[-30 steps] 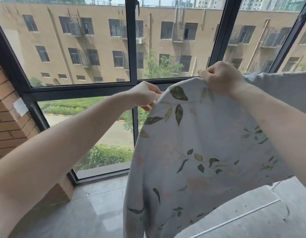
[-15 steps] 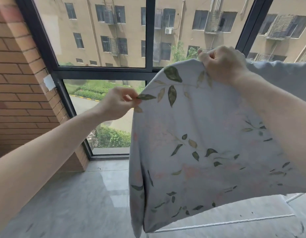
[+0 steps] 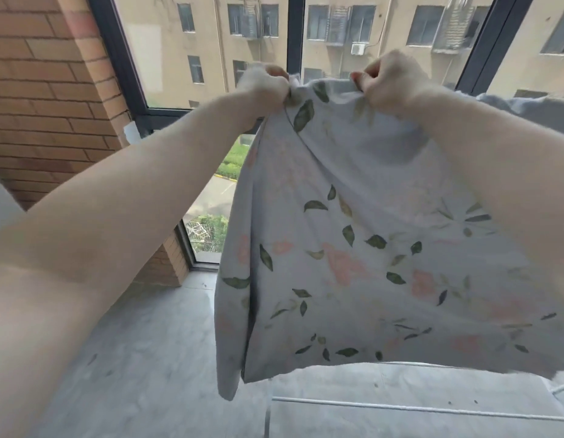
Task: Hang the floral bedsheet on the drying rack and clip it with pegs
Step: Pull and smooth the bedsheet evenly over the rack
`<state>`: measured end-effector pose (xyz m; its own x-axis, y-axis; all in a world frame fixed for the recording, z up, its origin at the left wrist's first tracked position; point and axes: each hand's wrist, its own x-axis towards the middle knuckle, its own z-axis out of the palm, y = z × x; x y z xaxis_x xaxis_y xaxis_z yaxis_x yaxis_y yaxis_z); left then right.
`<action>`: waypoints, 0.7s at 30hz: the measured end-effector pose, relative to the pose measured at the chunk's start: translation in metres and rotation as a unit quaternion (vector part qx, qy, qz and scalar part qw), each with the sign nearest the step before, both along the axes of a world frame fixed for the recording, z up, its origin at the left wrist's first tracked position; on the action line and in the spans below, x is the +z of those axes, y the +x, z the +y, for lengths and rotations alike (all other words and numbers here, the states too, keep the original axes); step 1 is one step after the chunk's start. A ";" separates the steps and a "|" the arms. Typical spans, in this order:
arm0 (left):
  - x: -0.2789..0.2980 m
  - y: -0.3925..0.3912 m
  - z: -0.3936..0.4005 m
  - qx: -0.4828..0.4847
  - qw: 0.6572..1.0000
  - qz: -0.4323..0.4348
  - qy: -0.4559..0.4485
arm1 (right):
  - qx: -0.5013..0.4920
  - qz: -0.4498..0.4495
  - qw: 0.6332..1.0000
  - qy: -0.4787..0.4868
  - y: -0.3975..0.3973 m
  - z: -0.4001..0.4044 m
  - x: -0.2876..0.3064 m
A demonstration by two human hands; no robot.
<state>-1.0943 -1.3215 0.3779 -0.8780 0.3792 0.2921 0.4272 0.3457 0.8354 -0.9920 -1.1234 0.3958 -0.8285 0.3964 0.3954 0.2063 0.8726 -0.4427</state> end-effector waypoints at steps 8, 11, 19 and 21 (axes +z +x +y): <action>0.003 -0.009 -0.016 0.016 0.998 -0.042 -0.053 | -0.118 0.142 0.982 -0.045 0.017 0.053 0.019; 0.033 -0.017 -0.015 0.034 0.999 0.009 -0.021 | -0.131 0.213 0.968 -0.026 0.010 0.052 0.031; 0.085 -0.017 0.061 -0.010 0.993 0.091 -0.069 | -0.206 0.131 0.968 -0.062 0.019 0.065 0.028; 0.061 -0.021 0.077 -0.024 0.980 0.072 -0.186 | -0.202 0.085 0.974 -0.054 0.022 0.066 0.022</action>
<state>-1.1152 -1.2446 0.4389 -0.8162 0.5232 0.2450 0.5549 0.5919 0.5846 -0.9702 -1.0575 0.4174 -0.5219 0.7240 0.4511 0.4390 0.6813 -0.5857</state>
